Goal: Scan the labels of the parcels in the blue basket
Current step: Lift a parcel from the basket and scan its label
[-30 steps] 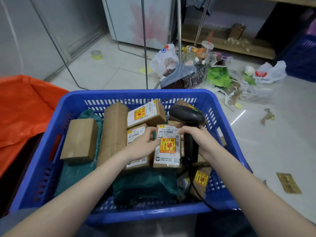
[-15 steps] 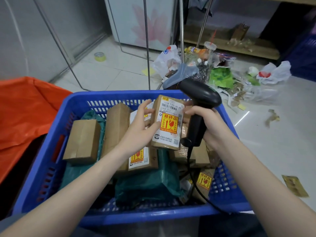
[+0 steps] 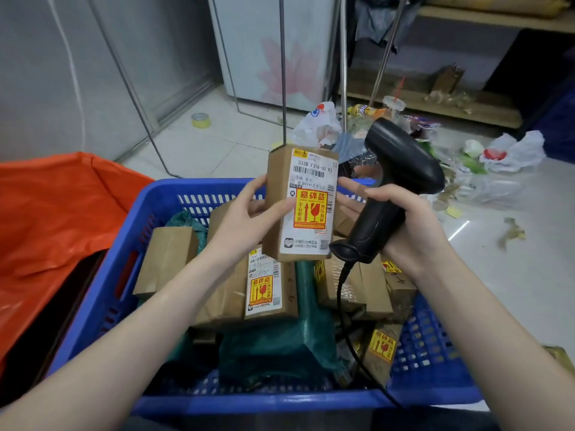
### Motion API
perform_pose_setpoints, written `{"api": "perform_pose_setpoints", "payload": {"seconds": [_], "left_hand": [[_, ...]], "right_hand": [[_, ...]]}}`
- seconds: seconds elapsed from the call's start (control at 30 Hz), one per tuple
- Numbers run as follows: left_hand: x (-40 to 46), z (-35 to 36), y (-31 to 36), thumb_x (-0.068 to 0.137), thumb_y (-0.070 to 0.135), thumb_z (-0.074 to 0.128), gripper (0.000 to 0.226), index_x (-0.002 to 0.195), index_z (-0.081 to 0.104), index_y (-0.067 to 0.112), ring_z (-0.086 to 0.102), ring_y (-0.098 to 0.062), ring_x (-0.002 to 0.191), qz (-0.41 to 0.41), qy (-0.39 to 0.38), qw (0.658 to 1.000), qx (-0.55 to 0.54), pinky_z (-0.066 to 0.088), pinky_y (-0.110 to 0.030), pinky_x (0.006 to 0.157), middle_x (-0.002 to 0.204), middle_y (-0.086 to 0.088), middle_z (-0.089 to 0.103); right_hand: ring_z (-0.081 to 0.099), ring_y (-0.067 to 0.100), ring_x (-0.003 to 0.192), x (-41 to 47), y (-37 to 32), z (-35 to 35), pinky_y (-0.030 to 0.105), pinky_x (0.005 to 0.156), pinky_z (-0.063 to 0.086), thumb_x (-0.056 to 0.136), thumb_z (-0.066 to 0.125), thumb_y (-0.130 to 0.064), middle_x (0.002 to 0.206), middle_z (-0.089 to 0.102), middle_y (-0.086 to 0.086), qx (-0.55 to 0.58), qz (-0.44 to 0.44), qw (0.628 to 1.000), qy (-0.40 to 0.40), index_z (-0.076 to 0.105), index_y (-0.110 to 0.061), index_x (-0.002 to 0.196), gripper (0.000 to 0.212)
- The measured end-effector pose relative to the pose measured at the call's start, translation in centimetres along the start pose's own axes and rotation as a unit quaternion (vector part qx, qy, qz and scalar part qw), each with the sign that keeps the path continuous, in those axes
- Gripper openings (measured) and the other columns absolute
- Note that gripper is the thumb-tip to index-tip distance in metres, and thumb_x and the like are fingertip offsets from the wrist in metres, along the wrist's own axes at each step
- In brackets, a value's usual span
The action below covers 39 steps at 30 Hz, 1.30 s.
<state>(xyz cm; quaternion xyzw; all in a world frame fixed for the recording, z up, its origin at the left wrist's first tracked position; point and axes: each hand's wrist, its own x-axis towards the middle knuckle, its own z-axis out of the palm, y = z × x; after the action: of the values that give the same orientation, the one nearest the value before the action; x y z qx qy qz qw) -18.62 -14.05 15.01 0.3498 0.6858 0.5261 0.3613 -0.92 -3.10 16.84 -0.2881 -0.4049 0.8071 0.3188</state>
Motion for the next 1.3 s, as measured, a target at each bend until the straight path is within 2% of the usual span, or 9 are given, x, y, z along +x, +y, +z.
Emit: {"api": "perform_pose_setpoints", "payload": {"seconds": [0.13, 0.23, 0.33, 0.4, 0.47, 0.57, 0.73, 0.93, 1.3], "left_hand": [[-0.2, -0.1, 0.4, 0.082, 0.031, 0.067, 0.075, 0.143, 0.023, 0.037, 0.072, -0.009, 0.089, 0.005, -0.018, 1.000, -0.019, 0.057, -0.022, 0.072, 0.110, 0.002, 0.071], [-0.1, -0.5, 0.7, 0.081, 0.034, 0.067, 0.070, 0.139, 0.029, 0.033, 0.072, -0.009, 0.086, 0.014, 0.016, 0.999, -0.026, 0.058, -0.024, 0.071, 0.108, 0.005, 0.072], [0.2, -0.7, 0.8, 0.083, 0.034, 0.065, 0.050, 0.125, 0.039, 0.033, 0.072, -0.003, 0.079, 0.019, 0.044, 0.998, -0.043, 0.055, -0.015, 0.061, 0.099, 0.009, 0.071], [0.5, -0.8, 0.8, 0.084, 0.035, 0.064, 0.042, 0.120, 0.044, 0.033, 0.072, -0.005, 0.080, 0.020, 0.060, 0.997, -0.042, 0.056, -0.017, 0.064, 0.097, 0.008, 0.072], [0.7, -0.8, 0.6, 0.082, 0.037, 0.065, 0.045, 0.122, 0.046, 0.031, 0.072, -0.011, 0.084, 0.021, 0.071, 0.996, -0.040, 0.058, -0.023, 0.067, 0.101, 0.003, 0.072], [0.9, -0.9, 0.3, 0.081, 0.039, 0.067, 0.048, 0.123, 0.045, 0.032, 0.072, -0.012, 0.082, 0.025, 0.079, 0.995, -0.047, 0.058, -0.022, 0.062, 0.106, 0.000, 0.070], [1.0, -0.8, 0.0, 0.079, 0.042, 0.068, 0.055, 0.127, 0.043, 0.034, 0.071, -0.009, 0.084, 0.044, 0.093, 0.994, -0.021, 0.058, -0.022, 0.063, 0.111, 0.004, 0.067], [1.1, -0.6, -0.2, 0.078, 0.045, 0.068, 0.054, 0.124, 0.041, 0.037, 0.071, -0.007, 0.083, 0.051, 0.104, 0.993, -0.005, 0.057, -0.022, 0.064, 0.108, 0.009, 0.065], [1.3, -0.6, -0.6, 0.079, 0.046, 0.066, 0.062, 0.133, 0.036, 0.034, 0.070, -0.009, 0.087, 0.053, 0.105, 0.993, 0.010, 0.057, -0.018, 0.062, 0.117, 0.003, 0.062]], "right_hand": [[0.069, 0.026, 0.109, -0.2, -0.2, 0.8, 0.036, 0.092, 0.055, 0.087, 0.049, 0.001, 0.117, 0.071, 0.019, 0.011, -0.023, 0.999, -0.019, 0.056, -0.006, 0.090, 0.010], [0.071, 0.024, 0.104, 0.0, -0.3, 0.7, 0.038, 0.084, 0.059, 0.089, 0.055, -0.005, 0.110, 0.072, 0.016, -0.021, -0.032, 0.999, -0.002, 0.058, -0.007, 0.093, 0.006], [0.071, 0.017, 0.073, 0.1, -0.5, 0.6, 0.030, 0.064, 0.059, 0.090, 0.061, -0.018, 0.088, 0.070, 0.011, -0.054, -0.026, 0.998, 0.031, 0.060, -0.005, 0.101, 0.017], [0.064, 0.016, 0.058, 0.1, -0.7, 0.8, 0.027, 0.056, 0.056, 0.089, 0.061, -0.028, 0.074, 0.065, 0.007, -0.067, -0.014, 0.997, 0.035, 0.060, -0.007, 0.091, 0.021], [0.057, 0.015, 0.051, 0.2, -1.0, 1.0, 0.025, 0.050, 0.052, 0.085, 0.062, -0.036, 0.066, 0.062, 0.005, -0.066, 0.009, 0.997, 0.031, 0.059, -0.009, 0.084, 0.027], [0.050, 0.014, 0.047, 0.2, -1.5, 1.3, 0.021, 0.043, 0.046, 0.077, 0.064, -0.036, 0.064, 0.056, 0.005, -0.057, 0.041, 0.997, 0.007, 0.055, -0.010, 0.079, 0.028], [0.046, 0.014, 0.044, 0.4, -1.3, 1.7, 0.021, 0.039, 0.041, 0.090, 0.055, -0.028, 0.062, 0.055, 0.005, -0.076, 0.060, 0.995, -0.012, 0.056, -0.009, 0.074, 0.025], [0.047, 0.015, 0.043, 0.6, -0.4, 2.0, 0.022, 0.039, 0.042, 0.088, 0.059, -0.028, 0.062, 0.055, 0.006, -0.096, 0.079, 0.992, -0.012, 0.053, -0.009, 0.070, 0.027], [0.050, 0.015, 0.043, 0.8, -0.1, 1.8, 0.022, 0.041, 0.044, 0.086, 0.062, -0.029, 0.061, 0.057, 0.005, -0.119, 0.071, 0.990, 0.008, 0.056, -0.010, 0.068, 0.027]]}}
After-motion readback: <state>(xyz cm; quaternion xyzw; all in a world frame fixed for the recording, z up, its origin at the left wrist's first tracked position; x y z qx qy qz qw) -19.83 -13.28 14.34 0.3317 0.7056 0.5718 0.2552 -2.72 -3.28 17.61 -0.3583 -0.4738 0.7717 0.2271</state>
